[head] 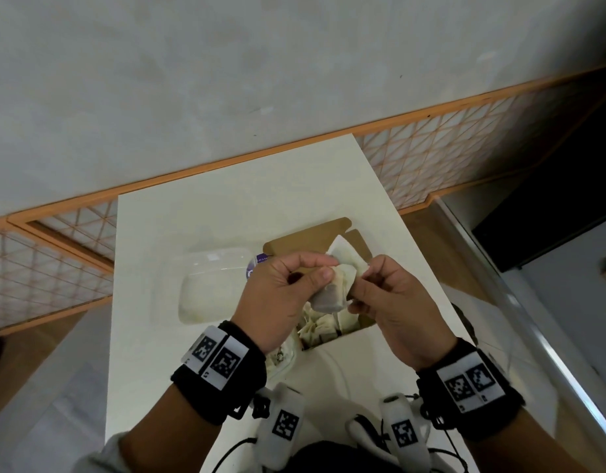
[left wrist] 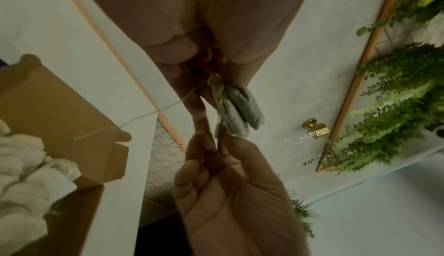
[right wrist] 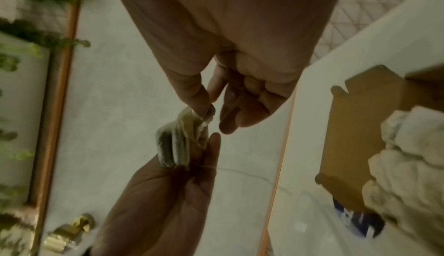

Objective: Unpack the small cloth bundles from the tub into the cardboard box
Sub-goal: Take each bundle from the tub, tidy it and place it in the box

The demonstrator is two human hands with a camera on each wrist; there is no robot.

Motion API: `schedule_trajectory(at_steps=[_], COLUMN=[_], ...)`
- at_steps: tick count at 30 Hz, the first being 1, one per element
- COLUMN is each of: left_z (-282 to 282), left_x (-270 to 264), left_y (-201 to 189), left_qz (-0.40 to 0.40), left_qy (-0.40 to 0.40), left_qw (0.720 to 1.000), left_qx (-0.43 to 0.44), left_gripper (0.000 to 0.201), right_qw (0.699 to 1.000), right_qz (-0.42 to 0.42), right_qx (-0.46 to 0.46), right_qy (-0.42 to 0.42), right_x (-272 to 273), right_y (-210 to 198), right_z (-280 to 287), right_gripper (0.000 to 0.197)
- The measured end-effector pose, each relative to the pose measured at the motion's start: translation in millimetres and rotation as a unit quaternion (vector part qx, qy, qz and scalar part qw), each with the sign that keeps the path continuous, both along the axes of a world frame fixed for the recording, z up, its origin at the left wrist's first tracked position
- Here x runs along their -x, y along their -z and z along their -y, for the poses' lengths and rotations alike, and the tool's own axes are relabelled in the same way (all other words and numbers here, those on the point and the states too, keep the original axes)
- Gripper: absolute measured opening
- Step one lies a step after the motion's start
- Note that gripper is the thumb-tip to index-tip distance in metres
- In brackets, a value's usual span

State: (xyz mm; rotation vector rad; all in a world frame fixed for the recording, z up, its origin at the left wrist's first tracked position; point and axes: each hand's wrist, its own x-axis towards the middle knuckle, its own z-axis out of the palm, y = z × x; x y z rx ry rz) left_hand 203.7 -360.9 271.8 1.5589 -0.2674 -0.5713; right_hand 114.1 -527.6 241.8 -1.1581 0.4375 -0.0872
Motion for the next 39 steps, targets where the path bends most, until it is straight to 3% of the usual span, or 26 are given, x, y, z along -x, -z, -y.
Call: schedule_trajectory(at_steps=[5,8,10,16,21,24,27,32,35,39], left_z=[-12,-15,-14,-6,7,13,17,21,10,-27], left_x=[-3,-2,-1,1,2,2,1,-2,-6,-8], left_y=[-1,-3,-1,10,20,25,28,35,47,69], left_qz=[0.093,0.11,0.119,0.056,-0.025,-0.06,-0.068,-0.068,-0.082,-0.066], left_qy=[0.045,0.073,0.07,-0.003,-0.044,-0.059,-0.061,-0.038,-0.056,-0.063], left_qw=[0.993,0.99,0.989,0.998,0.998,0.995,0.994,0.995,0.995,0.993], left_qx=[-0.049,-0.054,-0.053,-0.008,0.042,0.059,0.067,0.054,0.029,-0.079], left_gripper=[0.017,0.02,0.019,0.012,0.014,0.015,0.016,0.023,0.032,0.022], right_qw=[0.991,0.976,0.971,0.988,0.986,0.993,0.984,0.967,0.938,0.851], right_qz=[0.008,0.008,0.022,0.012,0.012,0.019,0.015,0.007,-0.017,-0.107], right_qx=[0.128,0.205,0.229,0.15,0.159,0.116,0.168,0.237,0.332,0.499], right_qy=[-0.026,-0.067,-0.071,-0.036,-0.047,-0.033,-0.055,-0.098,-0.092,-0.12], right_x=[-8,-11,-13,-12,-5,-4,-4,-9,-14,-22], right_y=[-12,-16,-15,-8,-2,-1,1,-2,15,65], right_z=[14,16,14,4,1,1,6,14,29,63], right_gripper=[0.037,0.029,0.012,0.008,0.003,0.024,0.034,0.009,0.005,0.005])
